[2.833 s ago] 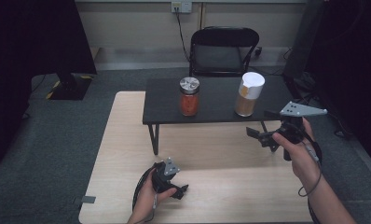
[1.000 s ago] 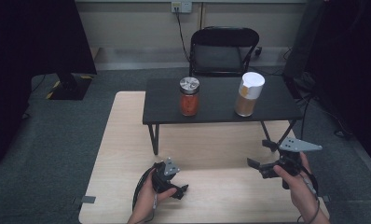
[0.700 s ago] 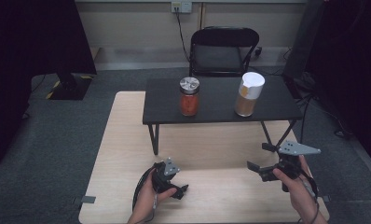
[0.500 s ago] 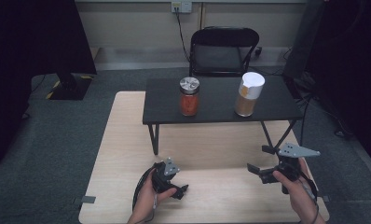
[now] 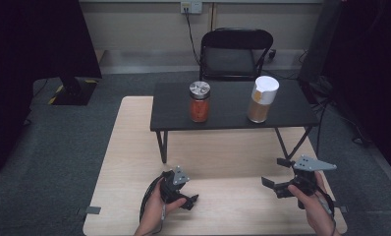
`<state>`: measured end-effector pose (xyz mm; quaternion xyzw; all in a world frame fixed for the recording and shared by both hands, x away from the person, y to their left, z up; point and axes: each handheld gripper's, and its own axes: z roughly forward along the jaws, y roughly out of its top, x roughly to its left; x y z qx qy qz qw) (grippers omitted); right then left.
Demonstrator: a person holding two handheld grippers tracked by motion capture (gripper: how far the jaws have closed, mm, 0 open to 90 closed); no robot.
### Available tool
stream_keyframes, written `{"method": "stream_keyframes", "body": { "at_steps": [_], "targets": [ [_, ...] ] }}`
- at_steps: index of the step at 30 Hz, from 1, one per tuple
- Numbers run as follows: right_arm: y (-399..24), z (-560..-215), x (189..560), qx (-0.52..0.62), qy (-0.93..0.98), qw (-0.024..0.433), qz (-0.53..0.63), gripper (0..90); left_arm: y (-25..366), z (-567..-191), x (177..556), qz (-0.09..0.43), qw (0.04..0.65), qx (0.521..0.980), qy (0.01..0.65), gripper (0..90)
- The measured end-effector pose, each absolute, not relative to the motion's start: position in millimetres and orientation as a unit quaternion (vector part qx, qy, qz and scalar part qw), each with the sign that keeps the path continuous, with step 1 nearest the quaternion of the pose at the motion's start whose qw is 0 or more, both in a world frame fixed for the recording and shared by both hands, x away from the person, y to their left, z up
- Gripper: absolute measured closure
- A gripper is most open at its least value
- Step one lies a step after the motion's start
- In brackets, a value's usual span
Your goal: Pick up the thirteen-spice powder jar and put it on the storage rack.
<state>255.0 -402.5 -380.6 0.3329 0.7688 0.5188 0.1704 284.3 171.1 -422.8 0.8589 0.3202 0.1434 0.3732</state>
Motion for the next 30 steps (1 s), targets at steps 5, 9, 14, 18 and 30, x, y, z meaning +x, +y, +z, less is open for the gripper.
{"method": "stream_keyframes", "body": {
  "at_steps": [5, 9, 14, 18, 30],
  "targets": [
    [-404, -385, 254, 0.336, 0.769, 0.168, 0.517, 0.0, 171, -423, 284, 0.143, 0.373, 0.859, 0.32, 0.0],
    [-405, -389, 253, 0.338, 0.769, 0.167, 0.516, 0.0, 171, -423, 284, 0.143, 0.373, 0.859, 0.32, 0.0],
    [-405, -393, 252, 0.341, 0.771, 0.164, 0.512, 0.0, 171, -423, 284, 0.143, 0.373, 0.859, 0.32, 0.0],
    [-405, -396, 252, 0.343, 0.772, 0.162, 0.509, 0.0, 171, -423, 284, 0.143, 0.373, 0.859, 0.32, 0.0],
    [-406, -403, 250, 0.347, 0.779, 0.166, 0.495, 0.0, 171, -423, 284, 0.143, 0.373, 0.859, 0.32, 0.0]
  ]
}}
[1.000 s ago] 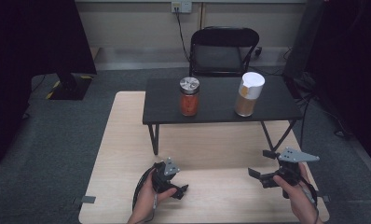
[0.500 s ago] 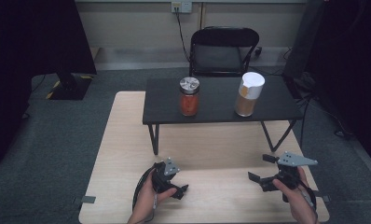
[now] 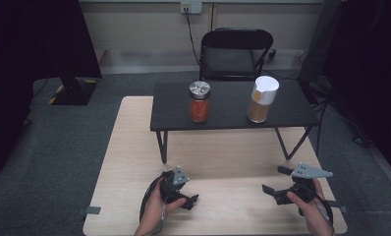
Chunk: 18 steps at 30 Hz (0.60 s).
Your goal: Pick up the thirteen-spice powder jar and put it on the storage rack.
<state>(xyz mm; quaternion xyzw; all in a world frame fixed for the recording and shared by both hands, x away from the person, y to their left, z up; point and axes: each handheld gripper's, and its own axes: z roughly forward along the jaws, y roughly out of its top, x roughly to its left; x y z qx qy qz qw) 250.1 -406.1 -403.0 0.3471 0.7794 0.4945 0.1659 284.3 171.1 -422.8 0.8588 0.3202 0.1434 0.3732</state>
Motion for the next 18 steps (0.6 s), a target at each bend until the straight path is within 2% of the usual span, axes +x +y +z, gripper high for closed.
{"method": "stream_keyframes", "body": {
  "at_steps": [18],
  "targets": [
    [-408, -416, 250, 0.36, 0.791, 0.168, 0.465, 0.1, 171, -423, 284, 0.144, 0.373, 0.859, 0.321, 0.0]
  ]
}}
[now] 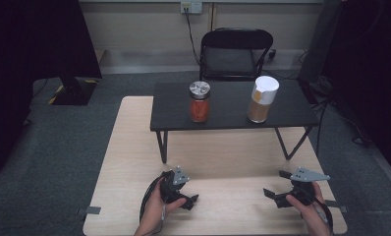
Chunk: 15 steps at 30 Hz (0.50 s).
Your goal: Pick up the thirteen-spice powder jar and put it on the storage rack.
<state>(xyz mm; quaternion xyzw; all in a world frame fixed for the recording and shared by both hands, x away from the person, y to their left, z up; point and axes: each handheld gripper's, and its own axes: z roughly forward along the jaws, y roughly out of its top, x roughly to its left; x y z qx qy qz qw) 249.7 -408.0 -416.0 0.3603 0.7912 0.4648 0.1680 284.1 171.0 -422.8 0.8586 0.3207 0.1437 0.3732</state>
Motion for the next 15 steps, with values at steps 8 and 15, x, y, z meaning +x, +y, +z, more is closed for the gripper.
{"method": "stream_keyframes", "body": {
  "at_steps": [8, 15],
  "targets": [
    [-406.5, -418.4, 252.3, 0.363, 0.801, 0.164, 0.447, 0.3, 171.0, -422.8, 284.1, 0.144, 0.373, 0.859, 0.321, 0.0],
    [-404.1, -417.5, 254.5, 0.366, 0.81, 0.162, 0.429, 0.3, 171.0, -422.8, 284.1, 0.144, 0.373, 0.859, 0.321, 0.0]
  ]
}}
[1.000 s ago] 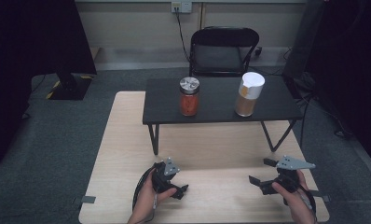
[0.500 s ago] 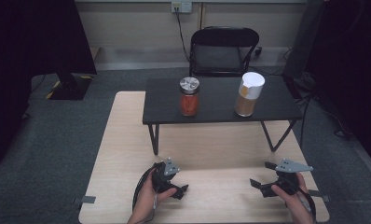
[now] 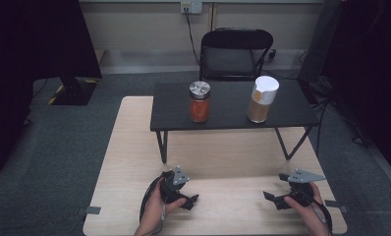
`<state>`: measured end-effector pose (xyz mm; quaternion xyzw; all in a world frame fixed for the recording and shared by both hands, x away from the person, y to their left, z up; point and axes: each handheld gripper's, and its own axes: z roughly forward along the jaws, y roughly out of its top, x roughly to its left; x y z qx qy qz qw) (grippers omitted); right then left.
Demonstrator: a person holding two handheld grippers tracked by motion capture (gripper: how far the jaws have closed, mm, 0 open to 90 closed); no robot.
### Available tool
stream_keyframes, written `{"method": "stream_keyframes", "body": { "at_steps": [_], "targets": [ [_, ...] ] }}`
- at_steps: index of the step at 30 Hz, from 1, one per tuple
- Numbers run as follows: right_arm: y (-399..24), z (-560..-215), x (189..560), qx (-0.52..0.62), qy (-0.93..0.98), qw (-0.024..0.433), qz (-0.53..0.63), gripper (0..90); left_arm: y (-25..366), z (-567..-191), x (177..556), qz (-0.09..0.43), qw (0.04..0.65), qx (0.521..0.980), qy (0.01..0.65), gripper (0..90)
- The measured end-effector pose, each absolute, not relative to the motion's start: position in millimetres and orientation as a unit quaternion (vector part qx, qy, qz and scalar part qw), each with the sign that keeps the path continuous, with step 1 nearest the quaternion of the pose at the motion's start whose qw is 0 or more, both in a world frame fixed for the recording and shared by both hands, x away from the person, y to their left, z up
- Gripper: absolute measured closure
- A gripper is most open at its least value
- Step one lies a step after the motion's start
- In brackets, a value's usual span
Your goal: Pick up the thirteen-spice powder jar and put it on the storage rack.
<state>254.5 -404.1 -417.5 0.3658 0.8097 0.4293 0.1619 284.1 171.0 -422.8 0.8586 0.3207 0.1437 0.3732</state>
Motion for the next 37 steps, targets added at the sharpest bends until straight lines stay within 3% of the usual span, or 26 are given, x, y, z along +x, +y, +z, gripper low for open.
{"method": "stream_keyframes", "body": {
  "at_steps": [37],
  "targets": [
    [-381, -416, 260, 0.357, 0.846, 0.167, 0.359, 0.7, 171, -423, 284, 0.144, 0.373, 0.859, 0.321, 0.0]
  ]
}}
